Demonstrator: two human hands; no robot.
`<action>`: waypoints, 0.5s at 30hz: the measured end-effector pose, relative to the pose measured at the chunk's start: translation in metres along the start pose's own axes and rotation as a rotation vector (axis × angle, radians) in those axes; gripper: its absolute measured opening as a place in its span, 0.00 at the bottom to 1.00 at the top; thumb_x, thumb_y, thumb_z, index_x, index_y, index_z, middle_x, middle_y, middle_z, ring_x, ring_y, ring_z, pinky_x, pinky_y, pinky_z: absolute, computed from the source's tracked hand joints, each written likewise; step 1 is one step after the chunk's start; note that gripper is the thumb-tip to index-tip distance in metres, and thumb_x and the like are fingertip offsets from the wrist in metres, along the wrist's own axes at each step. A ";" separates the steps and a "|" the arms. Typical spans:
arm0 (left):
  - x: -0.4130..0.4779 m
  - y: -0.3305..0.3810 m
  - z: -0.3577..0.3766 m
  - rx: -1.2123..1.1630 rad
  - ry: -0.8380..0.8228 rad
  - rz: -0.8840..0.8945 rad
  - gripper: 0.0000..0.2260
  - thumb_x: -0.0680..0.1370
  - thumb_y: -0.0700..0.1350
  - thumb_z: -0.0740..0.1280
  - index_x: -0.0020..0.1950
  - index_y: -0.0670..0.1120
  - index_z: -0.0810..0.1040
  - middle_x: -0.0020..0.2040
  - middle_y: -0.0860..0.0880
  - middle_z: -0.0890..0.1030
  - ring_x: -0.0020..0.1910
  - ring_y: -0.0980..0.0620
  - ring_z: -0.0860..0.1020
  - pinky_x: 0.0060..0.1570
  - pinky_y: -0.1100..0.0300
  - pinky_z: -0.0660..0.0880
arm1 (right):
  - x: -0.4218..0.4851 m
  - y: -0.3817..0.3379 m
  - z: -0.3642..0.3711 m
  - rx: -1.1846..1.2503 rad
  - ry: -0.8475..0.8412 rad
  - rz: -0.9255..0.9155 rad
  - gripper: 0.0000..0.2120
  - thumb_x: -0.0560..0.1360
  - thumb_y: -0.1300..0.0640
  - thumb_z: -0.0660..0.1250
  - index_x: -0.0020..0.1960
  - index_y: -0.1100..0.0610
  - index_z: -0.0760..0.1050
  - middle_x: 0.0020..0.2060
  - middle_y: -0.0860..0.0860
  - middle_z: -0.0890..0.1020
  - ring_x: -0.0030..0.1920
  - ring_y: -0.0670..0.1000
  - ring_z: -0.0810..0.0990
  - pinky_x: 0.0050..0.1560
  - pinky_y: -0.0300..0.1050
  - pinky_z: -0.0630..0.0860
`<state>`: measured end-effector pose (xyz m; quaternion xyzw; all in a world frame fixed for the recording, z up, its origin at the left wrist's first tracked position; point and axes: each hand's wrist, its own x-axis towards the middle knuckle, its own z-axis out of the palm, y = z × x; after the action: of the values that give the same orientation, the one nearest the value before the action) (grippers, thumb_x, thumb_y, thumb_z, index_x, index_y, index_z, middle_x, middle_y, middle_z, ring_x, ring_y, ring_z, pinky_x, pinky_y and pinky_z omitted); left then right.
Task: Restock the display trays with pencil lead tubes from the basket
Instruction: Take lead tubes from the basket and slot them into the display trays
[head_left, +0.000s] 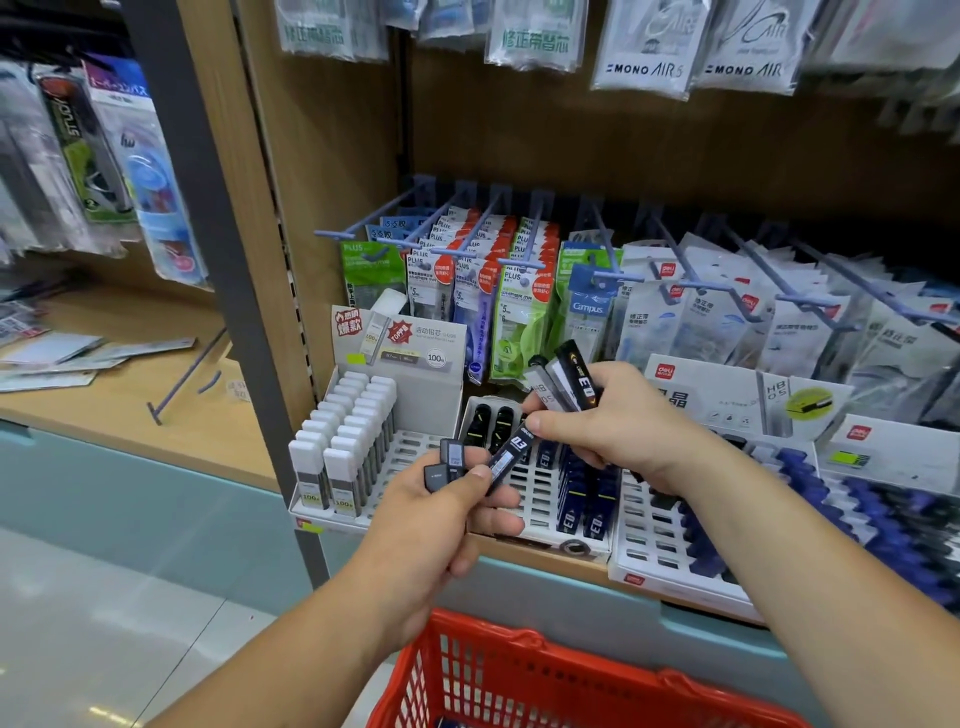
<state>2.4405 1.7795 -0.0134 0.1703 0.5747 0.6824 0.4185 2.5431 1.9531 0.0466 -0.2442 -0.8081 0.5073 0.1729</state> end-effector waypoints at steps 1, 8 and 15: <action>0.001 -0.001 -0.001 0.010 0.005 -0.003 0.07 0.85 0.41 0.65 0.62 0.44 0.76 0.46 0.39 0.87 0.38 0.49 0.85 0.22 0.63 0.62 | 0.000 0.000 -0.001 0.001 0.016 -0.001 0.05 0.74 0.62 0.76 0.49 0.58 0.83 0.28 0.50 0.80 0.26 0.49 0.70 0.25 0.41 0.67; 0.005 -0.001 -0.004 -0.048 0.051 -0.021 0.07 0.85 0.38 0.64 0.62 0.43 0.76 0.39 0.42 0.83 0.31 0.50 0.80 0.22 0.62 0.62 | -0.004 0.000 -0.008 0.054 -0.084 -0.021 0.10 0.73 0.62 0.78 0.53 0.58 0.83 0.28 0.48 0.78 0.26 0.48 0.71 0.25 0.41 0.67; 0.003 0.001 -0.001 -0.009 -0.012 0.000 0.09 0.85 0.46 0.65 0.50 0.41 0.78 0.40 0.41 0.83 0.32 0.50 0.74 0.22 0.63 0.63 | -0.001 0.005 -0.007 0.004 0.069 -0.044 0.08 0.75 0.54 0.77 0.43 0.57 0.81 0.33 0.63 0.81 0.24 0.49 0.70 0.26 0.39 0.66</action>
<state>2.4378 1.7810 -0.0131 0.1725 0.5692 0.6840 0.4224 2.5482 1.9597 0.0453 -0.2435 -0.8060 0.4962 0.2120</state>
